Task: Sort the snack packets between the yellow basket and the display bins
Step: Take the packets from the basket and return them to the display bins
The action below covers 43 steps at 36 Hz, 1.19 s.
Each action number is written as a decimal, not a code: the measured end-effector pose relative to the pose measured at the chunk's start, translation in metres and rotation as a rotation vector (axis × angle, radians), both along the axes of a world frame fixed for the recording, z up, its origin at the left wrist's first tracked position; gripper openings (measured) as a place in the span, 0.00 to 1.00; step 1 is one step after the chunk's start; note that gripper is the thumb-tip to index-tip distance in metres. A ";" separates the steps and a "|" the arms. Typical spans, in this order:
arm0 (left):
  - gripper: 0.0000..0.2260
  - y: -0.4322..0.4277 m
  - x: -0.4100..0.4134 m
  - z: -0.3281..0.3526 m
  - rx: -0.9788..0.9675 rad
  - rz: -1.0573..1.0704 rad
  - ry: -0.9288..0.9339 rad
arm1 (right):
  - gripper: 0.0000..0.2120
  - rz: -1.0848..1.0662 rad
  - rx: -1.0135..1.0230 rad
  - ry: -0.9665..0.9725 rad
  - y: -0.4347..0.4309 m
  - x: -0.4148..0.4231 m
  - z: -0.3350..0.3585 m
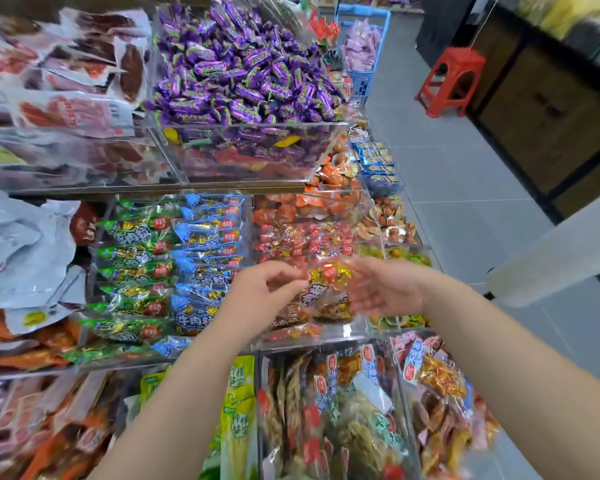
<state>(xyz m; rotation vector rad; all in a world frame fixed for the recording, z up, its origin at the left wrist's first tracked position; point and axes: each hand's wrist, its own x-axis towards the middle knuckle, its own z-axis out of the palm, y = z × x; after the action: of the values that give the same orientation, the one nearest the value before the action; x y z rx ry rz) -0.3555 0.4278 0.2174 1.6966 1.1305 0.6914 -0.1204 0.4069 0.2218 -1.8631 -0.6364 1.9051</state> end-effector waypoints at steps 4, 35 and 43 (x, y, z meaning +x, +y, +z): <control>0.06 0.009 -0.002 0.005 -0.071 -0.024 0.050 | 0.15 0.050 0.505 -0.486 -0.002 -0.006 0.011; 0.48 0.043 -0.015 -0.056 0.176 0.222 1.051 | 0.29 1.151 0.434 -1.437 0.019 -0.023 -0.099; 0.46 0.043 -0.014 -0.065 0.215 0.253 1.048 | 0.53 1.458 0.465 -1.527 0.023 -0.007 -0.127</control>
<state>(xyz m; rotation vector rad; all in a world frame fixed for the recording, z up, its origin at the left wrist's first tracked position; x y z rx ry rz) -0.3696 0.4704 0.1524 2.1828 2.0612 -0.0008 -0.1278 0.4298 0.0947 -2.2753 -3.0522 -0.0769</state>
